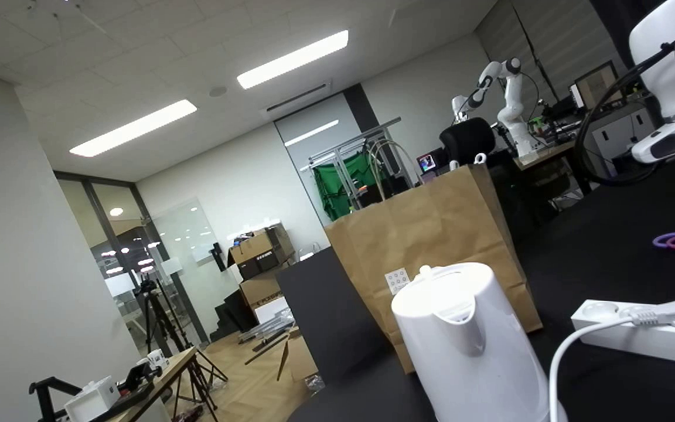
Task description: Put the hangers on the bar
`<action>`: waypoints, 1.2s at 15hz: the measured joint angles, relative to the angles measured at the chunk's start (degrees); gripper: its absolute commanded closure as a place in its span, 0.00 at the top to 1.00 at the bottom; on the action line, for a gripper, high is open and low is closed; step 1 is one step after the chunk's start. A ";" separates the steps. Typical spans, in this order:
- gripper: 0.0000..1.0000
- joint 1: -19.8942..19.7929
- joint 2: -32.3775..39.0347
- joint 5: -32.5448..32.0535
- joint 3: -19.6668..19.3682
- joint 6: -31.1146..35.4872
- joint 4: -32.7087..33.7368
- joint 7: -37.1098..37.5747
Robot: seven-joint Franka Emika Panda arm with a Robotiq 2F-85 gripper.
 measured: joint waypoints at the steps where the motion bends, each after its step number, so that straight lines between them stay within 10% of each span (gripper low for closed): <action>1: 1.00 0.00 0.32 -0.05 0.00 -0.48 0.32 0.01; 7: 1.00 0.00 1.09 -0.21 0.00 -1.91 0.95 0.36; 8: 0.75 0.00 1.14 -0.21 0.00 -1.91 0.94 0.50; 18: 0.11 -0.01 1.02 -0.97 -0.01 -1.77 1.41 3.22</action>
